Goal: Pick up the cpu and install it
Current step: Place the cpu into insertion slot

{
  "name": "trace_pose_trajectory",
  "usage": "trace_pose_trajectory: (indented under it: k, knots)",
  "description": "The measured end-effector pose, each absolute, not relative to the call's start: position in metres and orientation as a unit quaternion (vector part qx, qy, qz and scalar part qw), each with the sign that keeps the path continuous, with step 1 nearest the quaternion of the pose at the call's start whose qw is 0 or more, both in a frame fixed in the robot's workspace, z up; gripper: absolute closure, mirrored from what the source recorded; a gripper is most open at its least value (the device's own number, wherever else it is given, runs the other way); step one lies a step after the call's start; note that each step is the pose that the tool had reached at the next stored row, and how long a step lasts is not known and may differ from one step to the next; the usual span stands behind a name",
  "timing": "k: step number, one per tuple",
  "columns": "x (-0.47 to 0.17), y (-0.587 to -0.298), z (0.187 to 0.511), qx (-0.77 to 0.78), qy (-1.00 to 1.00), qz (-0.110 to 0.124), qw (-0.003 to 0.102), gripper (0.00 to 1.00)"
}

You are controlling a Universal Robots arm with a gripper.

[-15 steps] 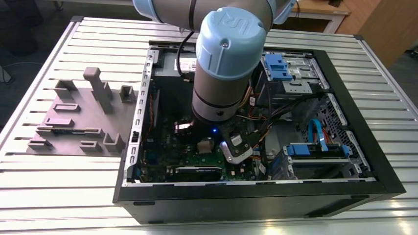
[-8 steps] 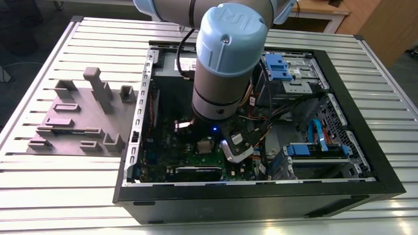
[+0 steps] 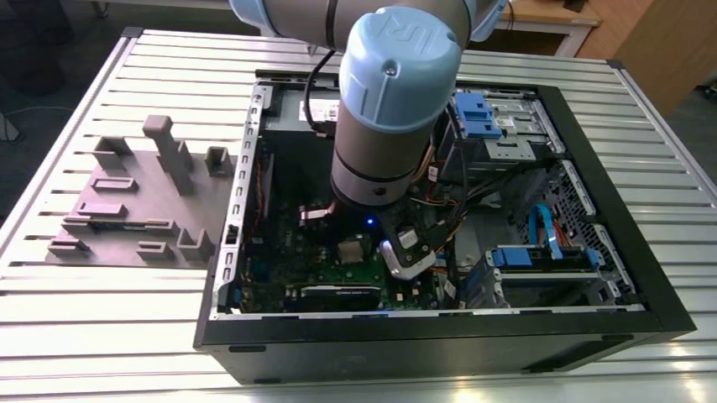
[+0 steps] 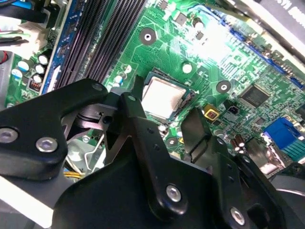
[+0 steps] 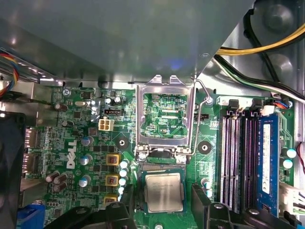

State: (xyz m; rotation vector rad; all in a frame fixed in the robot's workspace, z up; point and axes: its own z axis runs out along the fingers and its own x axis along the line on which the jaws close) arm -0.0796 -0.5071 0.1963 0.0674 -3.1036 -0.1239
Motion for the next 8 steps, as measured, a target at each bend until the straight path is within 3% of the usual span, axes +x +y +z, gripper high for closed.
trace_pose_trajectory:
  k: [8]
  knots:
    - [-0.0792,-0.5072,0.1917,0.022,-0.999,-0.040,0.017,0.42]
